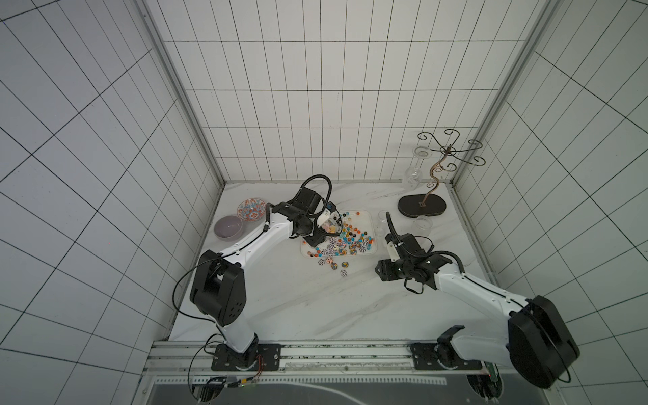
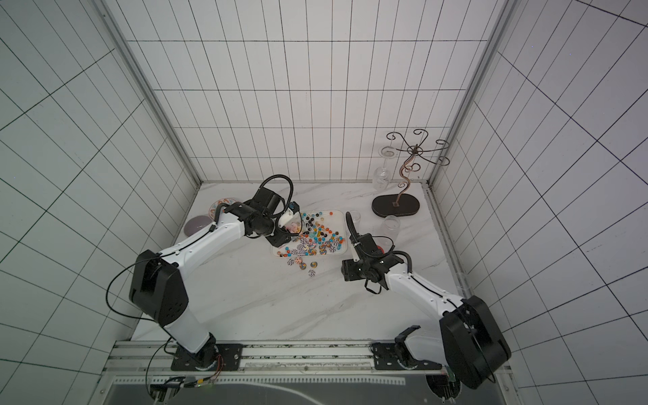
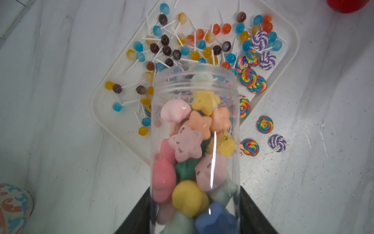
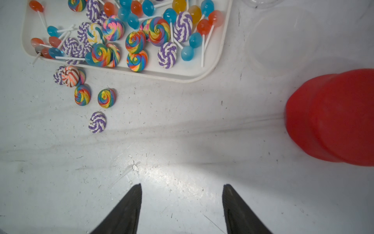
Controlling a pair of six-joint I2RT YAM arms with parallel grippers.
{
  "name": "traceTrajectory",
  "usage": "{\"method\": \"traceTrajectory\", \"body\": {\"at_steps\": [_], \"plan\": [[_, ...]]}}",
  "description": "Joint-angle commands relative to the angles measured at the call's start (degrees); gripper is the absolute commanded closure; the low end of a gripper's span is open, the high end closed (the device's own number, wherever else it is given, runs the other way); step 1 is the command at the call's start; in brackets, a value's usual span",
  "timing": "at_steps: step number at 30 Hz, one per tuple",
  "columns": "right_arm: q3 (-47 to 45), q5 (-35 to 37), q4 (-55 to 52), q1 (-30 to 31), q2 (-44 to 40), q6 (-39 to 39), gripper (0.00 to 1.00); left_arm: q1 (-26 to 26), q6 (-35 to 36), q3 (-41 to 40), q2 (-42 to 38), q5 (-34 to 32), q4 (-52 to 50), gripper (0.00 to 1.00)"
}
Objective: Pour the candies out of the jar
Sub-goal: 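Pour the candies out of the jar onto the tray.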
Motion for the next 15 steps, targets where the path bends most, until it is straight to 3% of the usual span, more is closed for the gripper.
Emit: {"method": "traceTrajectory", "body": {"at_steps": [1,9,15], "plan": [[3.73,-0.97,-1.10,-1.75,-0.84,-0.68,0.35,-1.22,-1.45,4.14,1.77,-5.44,-2.16,0.68],[4.70,-2.74,-1.10,-4.30,-0.90,-1.76,0.32,-6.14,-2.34,12.77,10.09,-18.06,-11.38,0.68],[5.40,-3.35,-1.19,-5.47,-1.77,-2.44,0.26,-9.19,-3.34,18.22,16.37,-23.67,-18.05,0.68]]}}
